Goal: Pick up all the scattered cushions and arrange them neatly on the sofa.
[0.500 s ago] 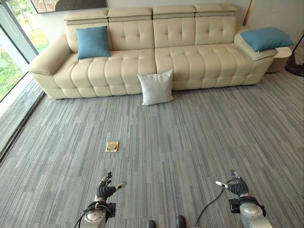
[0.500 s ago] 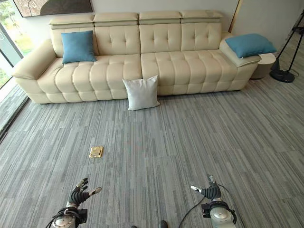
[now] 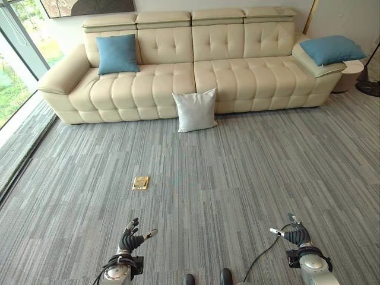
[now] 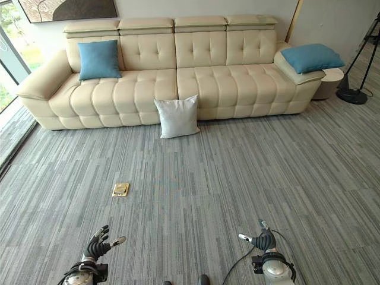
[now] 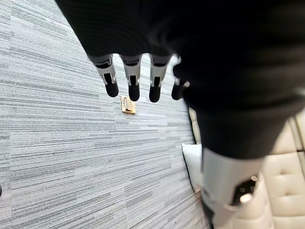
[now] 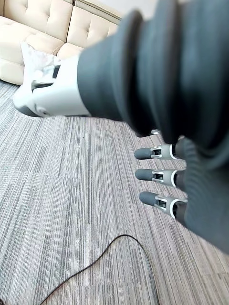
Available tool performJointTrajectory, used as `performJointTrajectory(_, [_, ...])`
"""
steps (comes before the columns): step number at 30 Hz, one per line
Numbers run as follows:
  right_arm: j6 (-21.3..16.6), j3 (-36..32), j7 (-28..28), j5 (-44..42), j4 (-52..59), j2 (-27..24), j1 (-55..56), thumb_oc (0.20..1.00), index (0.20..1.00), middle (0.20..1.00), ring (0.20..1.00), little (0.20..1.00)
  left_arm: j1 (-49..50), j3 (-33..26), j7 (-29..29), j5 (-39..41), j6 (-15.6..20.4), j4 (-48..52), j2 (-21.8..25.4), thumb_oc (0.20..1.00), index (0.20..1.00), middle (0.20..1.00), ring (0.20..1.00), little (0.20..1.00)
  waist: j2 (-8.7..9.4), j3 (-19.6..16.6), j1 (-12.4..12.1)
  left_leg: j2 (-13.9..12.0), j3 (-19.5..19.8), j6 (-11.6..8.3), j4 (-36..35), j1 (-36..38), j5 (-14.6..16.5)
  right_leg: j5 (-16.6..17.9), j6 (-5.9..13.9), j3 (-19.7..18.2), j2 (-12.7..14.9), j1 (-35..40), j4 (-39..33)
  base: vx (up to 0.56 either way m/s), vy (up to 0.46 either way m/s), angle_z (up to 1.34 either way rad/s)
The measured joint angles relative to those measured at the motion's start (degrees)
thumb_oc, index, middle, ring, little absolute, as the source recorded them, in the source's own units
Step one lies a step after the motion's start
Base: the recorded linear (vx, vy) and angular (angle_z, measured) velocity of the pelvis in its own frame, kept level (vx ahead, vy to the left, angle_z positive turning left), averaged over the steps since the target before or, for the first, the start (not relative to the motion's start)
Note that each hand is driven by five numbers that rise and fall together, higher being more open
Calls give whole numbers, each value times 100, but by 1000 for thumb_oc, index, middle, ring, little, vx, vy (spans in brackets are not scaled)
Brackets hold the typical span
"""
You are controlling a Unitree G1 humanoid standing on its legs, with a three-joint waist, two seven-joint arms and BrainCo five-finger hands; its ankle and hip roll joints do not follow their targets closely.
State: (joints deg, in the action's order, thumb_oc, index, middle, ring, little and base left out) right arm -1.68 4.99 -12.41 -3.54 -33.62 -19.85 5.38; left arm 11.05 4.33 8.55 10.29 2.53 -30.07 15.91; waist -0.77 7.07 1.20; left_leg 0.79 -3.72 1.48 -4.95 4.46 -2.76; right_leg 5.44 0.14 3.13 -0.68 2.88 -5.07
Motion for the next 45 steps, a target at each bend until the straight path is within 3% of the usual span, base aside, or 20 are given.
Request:
performJointTrajectory(37, [120, 115, 126, -74, -49, 22, 105, 1000, 1000, 1000, 1000, 1000, 217, 0, -176, -17, -126, -186, 6, 1000, 1000, 1000, 1000, 1000, -6, -109, -13, 9, 46, -1, -1, -50, 3, 41, 43, 27, 6, -29, 0, 4, 0, 0])
performJointTrajectory(45, [164, 107, 113, 13, -40, 19, 120, 1000, 1000, 1000, 1000, 1000, 127, 1, -165, -16, -187, -208, 13, 1000, 1000, 1000, 1000, 1000, 61, -4, -32, 11, 162, -5, 57, -382, -75, 66, 34, 177, 16, -266, 2, -6, 23, 8])
